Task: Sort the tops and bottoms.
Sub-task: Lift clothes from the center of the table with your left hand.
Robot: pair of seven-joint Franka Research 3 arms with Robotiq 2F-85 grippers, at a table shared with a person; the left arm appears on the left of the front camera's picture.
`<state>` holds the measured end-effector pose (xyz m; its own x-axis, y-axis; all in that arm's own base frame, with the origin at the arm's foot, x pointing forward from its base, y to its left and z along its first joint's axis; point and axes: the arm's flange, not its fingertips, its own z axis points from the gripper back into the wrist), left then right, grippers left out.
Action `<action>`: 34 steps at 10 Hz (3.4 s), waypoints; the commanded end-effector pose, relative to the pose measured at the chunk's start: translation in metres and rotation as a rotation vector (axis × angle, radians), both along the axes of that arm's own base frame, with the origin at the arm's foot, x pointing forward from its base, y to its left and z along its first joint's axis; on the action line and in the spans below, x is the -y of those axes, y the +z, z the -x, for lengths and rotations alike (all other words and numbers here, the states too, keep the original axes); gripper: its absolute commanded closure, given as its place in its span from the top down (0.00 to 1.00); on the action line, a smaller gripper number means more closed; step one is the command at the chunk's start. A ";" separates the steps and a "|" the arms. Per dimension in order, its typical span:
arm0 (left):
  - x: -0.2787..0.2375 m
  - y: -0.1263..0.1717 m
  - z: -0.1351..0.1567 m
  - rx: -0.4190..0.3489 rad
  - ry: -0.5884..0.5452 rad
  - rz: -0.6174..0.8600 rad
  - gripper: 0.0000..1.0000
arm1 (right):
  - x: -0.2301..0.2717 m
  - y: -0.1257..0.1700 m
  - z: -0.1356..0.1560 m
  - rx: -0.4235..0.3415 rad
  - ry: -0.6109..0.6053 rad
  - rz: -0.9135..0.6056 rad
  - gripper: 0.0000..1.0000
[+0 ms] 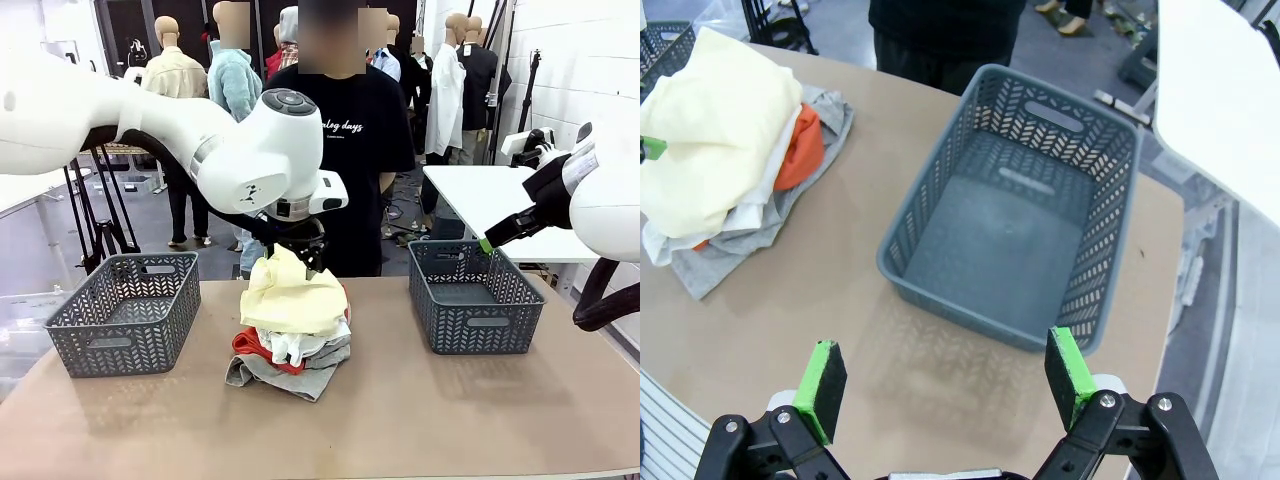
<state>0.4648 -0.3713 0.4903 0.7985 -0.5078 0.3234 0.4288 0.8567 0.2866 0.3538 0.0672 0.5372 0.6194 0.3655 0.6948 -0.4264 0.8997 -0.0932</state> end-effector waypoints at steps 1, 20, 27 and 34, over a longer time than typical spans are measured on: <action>-0.005 0.005 -0.008 -0.057 0.121 0.045 1.00 | 0.001 -0.001 -0.001 0.002 0.002 0.000 1.00; -0.032 -0.059 -0.053 -0.191 0.309 0.227 0.00 | 0.001 -0.001 -0.001 0.002 0.002 0.000 1.00; -0.036 -0.051 -0.053 -0.200 0.334 0.201 0.00 | 0.001 -0.001 -0.001 0.002 0.002 0.000 1.00; -0.039 -0.010 -0.076 -0.207 0.293 0.227 0.00 | 0.001 -0.001 -0.001 0.002 0.002 0.000 1.00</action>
<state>0.5254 -0.3384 0.4487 0.9572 -0.1872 0.2206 0.1900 0.9817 0.0088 0.3537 0.0669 0.5375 0.6192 0.3650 0.6953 -0.4258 0.9000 -0.0932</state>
